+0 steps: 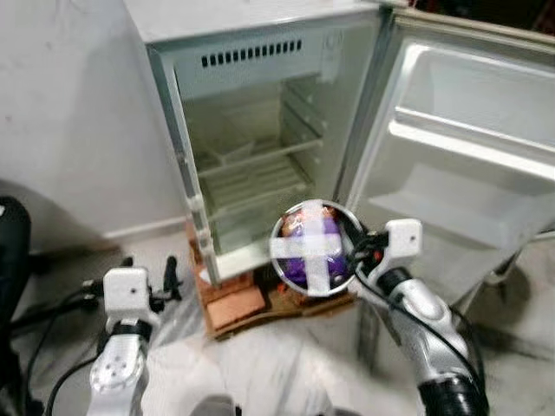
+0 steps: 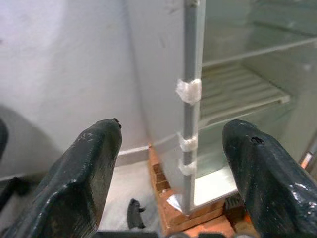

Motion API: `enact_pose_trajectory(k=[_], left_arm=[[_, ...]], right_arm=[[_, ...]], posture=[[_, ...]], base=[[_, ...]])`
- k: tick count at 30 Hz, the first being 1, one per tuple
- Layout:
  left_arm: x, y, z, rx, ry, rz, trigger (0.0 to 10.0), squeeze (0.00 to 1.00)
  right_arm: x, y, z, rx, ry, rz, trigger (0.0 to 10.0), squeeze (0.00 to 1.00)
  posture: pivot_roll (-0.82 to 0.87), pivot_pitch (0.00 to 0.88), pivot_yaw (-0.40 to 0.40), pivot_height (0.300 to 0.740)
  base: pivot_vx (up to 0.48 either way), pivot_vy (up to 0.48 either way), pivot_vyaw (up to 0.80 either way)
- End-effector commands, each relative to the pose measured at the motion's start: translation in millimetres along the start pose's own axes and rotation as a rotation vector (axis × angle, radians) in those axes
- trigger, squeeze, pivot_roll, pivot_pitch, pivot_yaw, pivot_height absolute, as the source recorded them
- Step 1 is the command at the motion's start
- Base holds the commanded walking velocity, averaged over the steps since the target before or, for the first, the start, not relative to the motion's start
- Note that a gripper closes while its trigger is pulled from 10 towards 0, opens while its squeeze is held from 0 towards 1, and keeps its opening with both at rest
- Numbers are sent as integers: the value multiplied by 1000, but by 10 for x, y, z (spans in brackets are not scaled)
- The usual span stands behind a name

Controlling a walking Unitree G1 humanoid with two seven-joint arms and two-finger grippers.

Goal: Restocking fridge

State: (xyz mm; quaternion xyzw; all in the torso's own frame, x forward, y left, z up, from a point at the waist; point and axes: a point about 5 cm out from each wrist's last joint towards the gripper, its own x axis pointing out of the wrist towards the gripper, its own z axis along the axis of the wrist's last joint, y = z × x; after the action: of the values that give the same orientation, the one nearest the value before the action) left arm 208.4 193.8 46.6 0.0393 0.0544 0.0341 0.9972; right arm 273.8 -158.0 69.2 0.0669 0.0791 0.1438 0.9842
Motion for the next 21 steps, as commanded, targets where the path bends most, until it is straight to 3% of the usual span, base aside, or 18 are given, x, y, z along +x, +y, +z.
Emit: enact_pose_trajectory(k=[1, 11, 21], left_arm=[[22, -33, 33, -2, -17, -18, 10000, 0], [21, -44, 24, 0, -16, -25, 10000, 0], [0, -59, 17, -1, -11, -28, 10000, 0]], right_arm=[[-7, -53, 34, -10, -15, -13, 10000, 0], [30, -39, 56, -20, -23, 1, 10000, 0], [16, -42, 49, -22, -22, -1, 10000, 0]], posture=[[110, 0, -20, 740], [110, 0, -22, 740], [106, 0, -19, 740]], base=[[255, 0, 0], [291, 0, 0], [338, 0, 676]])
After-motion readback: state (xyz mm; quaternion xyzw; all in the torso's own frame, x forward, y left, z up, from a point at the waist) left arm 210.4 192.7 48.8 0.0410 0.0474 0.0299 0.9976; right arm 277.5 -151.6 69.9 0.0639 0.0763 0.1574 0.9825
